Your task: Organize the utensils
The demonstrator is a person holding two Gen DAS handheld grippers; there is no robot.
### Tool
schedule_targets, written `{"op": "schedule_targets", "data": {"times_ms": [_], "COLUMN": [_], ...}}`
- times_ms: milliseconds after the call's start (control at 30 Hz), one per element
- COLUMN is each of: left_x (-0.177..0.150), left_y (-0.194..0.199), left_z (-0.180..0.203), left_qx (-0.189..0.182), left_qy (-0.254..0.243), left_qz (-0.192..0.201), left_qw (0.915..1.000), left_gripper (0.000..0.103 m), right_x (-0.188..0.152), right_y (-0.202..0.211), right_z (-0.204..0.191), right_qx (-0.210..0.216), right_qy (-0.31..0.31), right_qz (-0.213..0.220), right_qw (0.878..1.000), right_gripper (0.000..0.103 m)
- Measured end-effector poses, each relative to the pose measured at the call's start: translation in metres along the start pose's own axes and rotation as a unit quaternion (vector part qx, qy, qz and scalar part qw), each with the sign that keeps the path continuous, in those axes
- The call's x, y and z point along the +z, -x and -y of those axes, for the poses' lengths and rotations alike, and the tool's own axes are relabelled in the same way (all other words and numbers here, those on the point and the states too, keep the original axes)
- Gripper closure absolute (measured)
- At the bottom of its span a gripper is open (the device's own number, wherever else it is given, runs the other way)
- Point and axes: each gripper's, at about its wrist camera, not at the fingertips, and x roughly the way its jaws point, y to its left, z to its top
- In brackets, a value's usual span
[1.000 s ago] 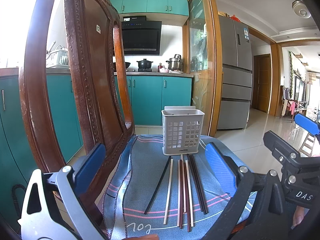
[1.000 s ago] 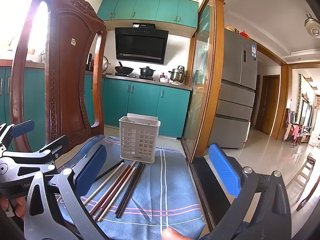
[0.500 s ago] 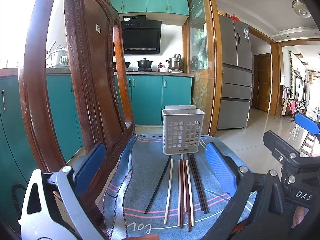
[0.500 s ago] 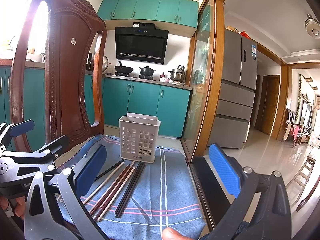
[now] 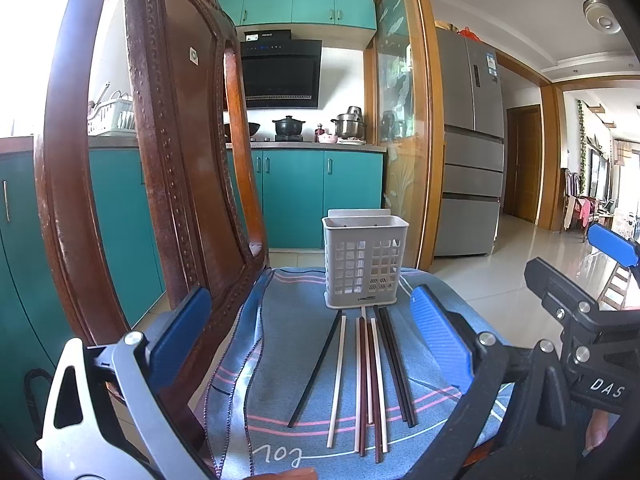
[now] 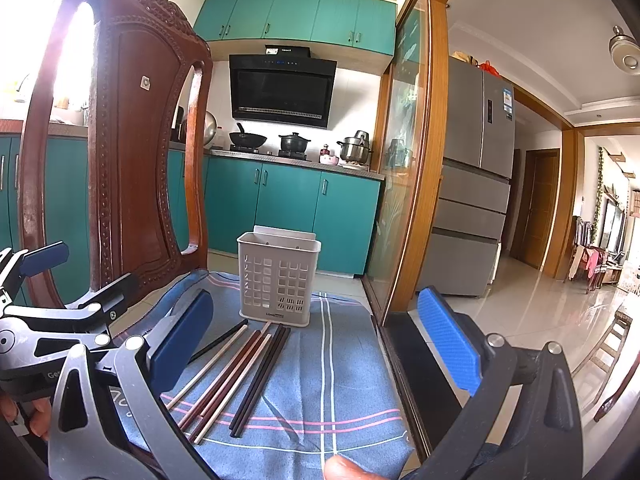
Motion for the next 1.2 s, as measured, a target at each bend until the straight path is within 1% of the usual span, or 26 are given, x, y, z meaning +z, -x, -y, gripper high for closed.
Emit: {"op": "schedule_targets", "data": {"times_ms": [267,367,400,467,500,533,567,600,633,667,700,733,800,833,867,900,933,967,1000,1033,1067,1100,1133,1167,1200], "left_x": [-0.001,0.000,0.000,-0.001,-0.002,-0.002,-0.003,-0.004,-0.006,-0.009,-0.014,-0.016,-0.023,-0.027,-0.029,-0.030,-0.028,-0.024,-0.020,-0.012,-0.003,0.004,0.013,0.017,0.022], "left_y": [-0.003,-0.004,-0.005,-0.006,-0.007,-0.008,-0.010,-0.015,-0.022,-0.030,-0.042,-0.049,-0.063,-0.071,-0.078,-0.083,-0.091,-0.100,-0.108,-0.118,-0.129,-0.137,-0.150,-0.158,-0.175], "left_z": [0.002,0.002,0.002,0.002,0.002,0.002,0.002,0.003,0.003,0.003,0.003,0.001,-0.003,-0.006,-0.008,-0.010,-0.012,-0.014,-0.015,-0.016,-0.013,-0.008,-0.003,0.002,0.006], "left_qx": [0.002,0.002,0.002,0.003,0.004,0.005,0.005,0.006,0.008,0.011,0.011,0.007,-0.005,-0.010,-0.015,-0.023,-0.034,-0.040,-0.043,-0.051,-0.055,-0.059,-0.066,-0.072,-0.078], "left_qy": [-0.003,-0.003,-0.003,-0.005,-0.006,-0.007,-0.008,-0.010,-0.013,-0.016,-0.016,-0.012,0.002,0.011,0.018,0.023,0.029,0.036,0.041,0.040,0.026,0.011,-0.009,-0.020,-0.037], "left_qz": [-0.004,-0.006,-0.008,-0.011,-0.013,-0.016,-0.021,-0.035,-0.056,-0.079,-0.116,-0.136,-0.179,-0.201,-0.219,-0.233,-0.250,-0.267,-0.277,-0.288,-0.299,-0.306,-0.309,-0.309,-0.315], "left_qw": [1.0000,1.0000,1.0000,0.9999,0.9999,0.9998,0.9997,0.9993,0.9983,0.9967,0.9931,0.9906,0.9838,0.9794,0.9754,0.9720,0.9672,0.9623,0.9591,0.9555,0.9522,0.9503,0.9488,0.9480,0.9450], "left_gripper": [0.003,0.003,0.003,0.003,0.003,0.003,0.003,0.003,0.003,0.003,0.003,0.004,0.004,0.005,0.013,0.028,0.043,0.048,0.057,0.058,0.058,0.059,0.059,0.059,0.059], "right_x": [-0.001,-0.001,-0.001,0.000,0.000,-0.001,-0.003,-0.009,-0.016,-0.021,-0.025,-0.031,-0.040,-0.045,-0.048,-0.051,-0.052,-0.053,-0.055,-0.055,-0.056,-0.060,-0.063,-0.066,-0.069], "right_y": [-0.003,-0.003,-0.004,-0.009,-0.012,-0.021,-0.037,-0.055,-0.070,-0.084,-0.092,-0.106,-0.126,-0.141,-0.151,-0.166,-0.183,-0.194,-0.210,-0.232,-0.250,-0.259,-0.274,-0.293,-0.308], "right_z": [0.001,0.001,0.002,0.002,0.002,0.000,-0.004,-0.007,-0.006,-0.004,0.000,0.005,0.013,0.016,0.016,0.016,0.014,0.009,0.006,0.001,-0.005,-0.010,-0.013,-0.017,-0.020], "right_qx": [0.002,-0.004,-0.008,-0.030,-0.038,-0.045,-0.058,-0.072,-0.089,-0.087,-0.078,-0.054,-0.015,0.006,0.016,0.038,0.067,0.086,0.102,0.123,0.133,0.134,0.137,0.143,0.149], "right_qy": [-0.001,0.000,0.003,0.014,0.022,0.039,0.071,0.100,0.115,0.117,0.110,0.090,0.058,0.038,0.027,0.012,-0.005,-0.019,-0.035,-0.047,-0.052,-0.054,-0.056,-0.063,-0.072], "right_qz": [-0.002,0.000,0.001,0.002,-0.003,-0.020,-0.059,-0.097,-0.129,-0.156,-0.176,-0.208,-0.243,-0.265,-0.280,-0.300,-0.321,-0.334,-0.349,-0.370,-0.391,-0.403,-0.420,-0.438,-0.454], "right_qw": [1.000,1.000,1.000,0.999,0.999,0.998,0.994,0.988,0.981,0.977,0.975,0.972,0.968,0.964,0.960,0.953,0.945,0.938,0.931,0.919,0.909,0.904,0.896,0.885,0.876], "right_gripper": [0.003,0.003,0.003,0.003,0.003,0.003,0.003,0.003,0.003,0.003,0.003,0.010,0.021,0.035,0.049,0.054,0.064,0.068,0.069,0.071,0.074,0.075,0.075,0.075,0.075]}}
